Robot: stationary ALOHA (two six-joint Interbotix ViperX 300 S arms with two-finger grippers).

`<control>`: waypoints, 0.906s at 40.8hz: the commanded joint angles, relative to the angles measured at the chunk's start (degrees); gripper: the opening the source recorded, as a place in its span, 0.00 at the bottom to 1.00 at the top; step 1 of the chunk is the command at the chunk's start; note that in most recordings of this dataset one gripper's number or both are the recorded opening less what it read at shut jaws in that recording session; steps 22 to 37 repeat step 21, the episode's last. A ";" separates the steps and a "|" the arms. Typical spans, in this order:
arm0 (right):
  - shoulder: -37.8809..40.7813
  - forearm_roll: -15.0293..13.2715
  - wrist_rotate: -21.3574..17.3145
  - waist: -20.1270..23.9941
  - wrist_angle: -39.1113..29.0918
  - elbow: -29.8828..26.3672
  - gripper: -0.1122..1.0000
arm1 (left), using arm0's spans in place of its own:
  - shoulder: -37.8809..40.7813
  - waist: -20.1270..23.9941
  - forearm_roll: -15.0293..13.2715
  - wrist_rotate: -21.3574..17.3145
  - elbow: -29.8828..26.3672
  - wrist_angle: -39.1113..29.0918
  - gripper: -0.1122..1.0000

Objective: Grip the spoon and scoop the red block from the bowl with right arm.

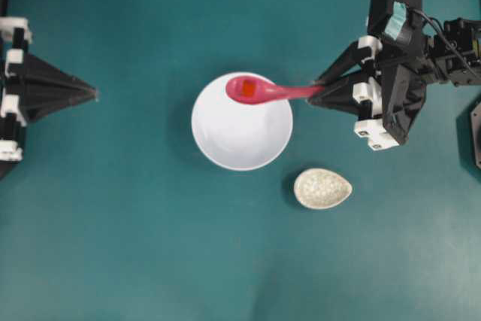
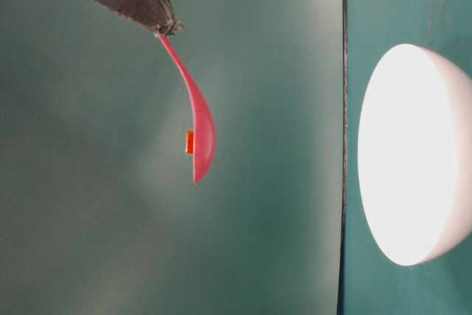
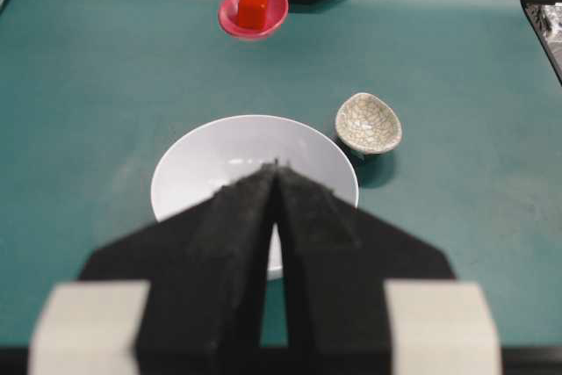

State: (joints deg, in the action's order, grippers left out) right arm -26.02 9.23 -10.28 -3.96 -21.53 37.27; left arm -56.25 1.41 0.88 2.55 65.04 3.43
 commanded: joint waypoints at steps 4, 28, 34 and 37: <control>-0.44 -0.09 -0.26 0.18 0.35 -1.58 0.30 | 0.35 0.00 0.09 0.09 -1.76 0.44 0.10; -0.44 -0.09 0.18 0.18 0.18 -1.49 0.30 | 0.26 0.09 0.09 0.09 -1.67 0.09 0.10; -0.44 -0.09 0.18 0.18 0.18 -1.49 0.30 | 0.26 0.09 0.09 0.09 -1.67 0.09 0.10; -0.44 -0.09 0.18 0.18 0.18 -1.49 0.30 | 0.26 0.09 0.09 0.09 -1.67 0.09 0.10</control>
